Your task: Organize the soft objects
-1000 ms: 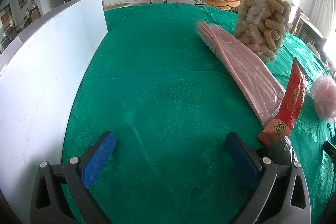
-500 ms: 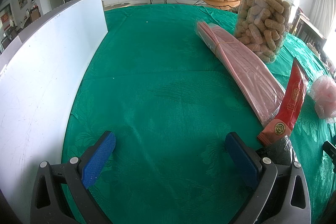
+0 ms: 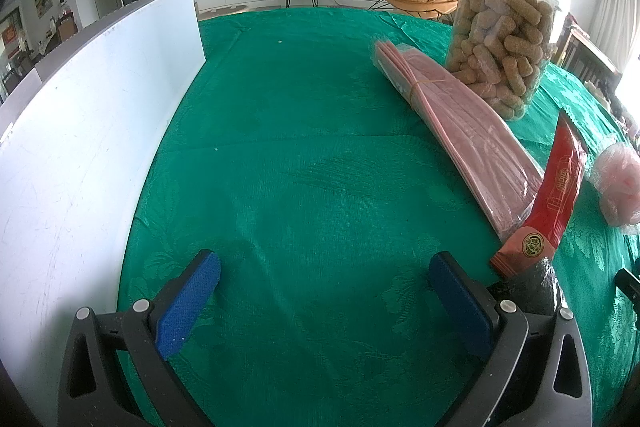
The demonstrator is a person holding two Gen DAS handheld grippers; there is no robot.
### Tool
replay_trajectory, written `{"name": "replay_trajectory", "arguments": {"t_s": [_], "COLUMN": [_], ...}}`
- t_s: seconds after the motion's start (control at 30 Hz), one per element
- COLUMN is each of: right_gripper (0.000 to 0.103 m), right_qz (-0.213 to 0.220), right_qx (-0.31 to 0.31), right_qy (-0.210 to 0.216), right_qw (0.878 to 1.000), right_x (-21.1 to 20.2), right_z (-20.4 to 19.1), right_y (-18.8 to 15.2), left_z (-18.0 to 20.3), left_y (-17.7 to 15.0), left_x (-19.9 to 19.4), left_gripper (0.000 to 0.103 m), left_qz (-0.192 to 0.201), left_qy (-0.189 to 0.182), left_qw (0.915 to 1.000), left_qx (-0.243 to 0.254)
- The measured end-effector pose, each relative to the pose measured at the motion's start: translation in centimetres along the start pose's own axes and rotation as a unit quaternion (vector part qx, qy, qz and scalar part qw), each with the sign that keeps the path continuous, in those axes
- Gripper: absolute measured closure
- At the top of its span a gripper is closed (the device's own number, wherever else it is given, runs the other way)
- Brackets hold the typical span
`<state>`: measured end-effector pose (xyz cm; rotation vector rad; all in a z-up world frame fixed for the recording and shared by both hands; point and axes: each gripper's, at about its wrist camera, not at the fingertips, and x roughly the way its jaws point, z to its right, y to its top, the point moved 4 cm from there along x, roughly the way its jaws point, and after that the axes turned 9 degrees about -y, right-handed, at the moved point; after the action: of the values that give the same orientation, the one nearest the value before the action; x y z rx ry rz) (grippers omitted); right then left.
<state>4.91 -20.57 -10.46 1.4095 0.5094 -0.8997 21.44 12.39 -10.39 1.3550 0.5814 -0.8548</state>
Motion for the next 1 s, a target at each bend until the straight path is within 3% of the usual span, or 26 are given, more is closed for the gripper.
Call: {"name": "replay_trajectory", "arguments": {"t_s": [0.13,0.27,0.4,0.5,0.63,0.77,0.87,0.93,0.97,1.0], "right_gripper": [0.017,0.017,0.017,0.017,0.017,0.017,0.017,0.017,0.017,0.017], "right_qz": [0.000,0.000,0.000,0.000,-0.001,-0.001,-0.001,-0.001,-0.001,-0.001], "right_qx": [0.000,0.000,0.000,0.000,0.000,-0.001,-0.001,-0.001,-0.001,-0.001], "right_qy": [0.000,0.000,0.001,0.001,0.001,0.002,0.002,0.002,0.002,0.002], "right_qw": [1.000,1.000,1.000,1.000,1.000,1.000,1.000,1.000,1.000,1.000], "right_x": [0.0,0.0,0.0,0.0,0.0,0.0,0.0,0.0,0.0,0.0], "right_z": [0.0,0.0,0.0,0.0,-0.1,0.0,0.0,0.0,0.0,0.0], "right_y": [0.0,0.0,0.0,0.0,0.0,0.0,0.0,0.0,0.0,0.0], "left_z": [-0.4,-0.2,2.5,5.3,7.2,6.1,4.6,3.8,3.3,2.8], "left_y": [0.9,4.0,7.9,10.6,11.8,11.8,11.4,11.6,11.7,12.1], "left_x": [0.0,-1.8,0.3,3.4,6.8,8.4,9.0,8.5,8.0,7.5], "left_gripper": [0.001,0.001,0.001,0.001,0.001,0.002,0.002,0.016,0.043,0.055], "left_qz": [-0.036,0.022,0.015,-0.005,-0.040,-0.082,-0.109,-0.095,-0.087,-0.080], "left_qy": [-0.011,-0.059,-0.078,-0.073,-0.059,-0.014,-0.023,-0.030,-0.031,-0.040], "left_qw": [0.9992,0.9956,0.9950,0.9968,0.9971,0.9961,0.9937,0.9950,0.9957,0.9960], "left_qx": [-0.010,-0.069,-0.061,-0.031,-0.027,-0.028,-0.010,-0.001,0.001,-0.005]}}
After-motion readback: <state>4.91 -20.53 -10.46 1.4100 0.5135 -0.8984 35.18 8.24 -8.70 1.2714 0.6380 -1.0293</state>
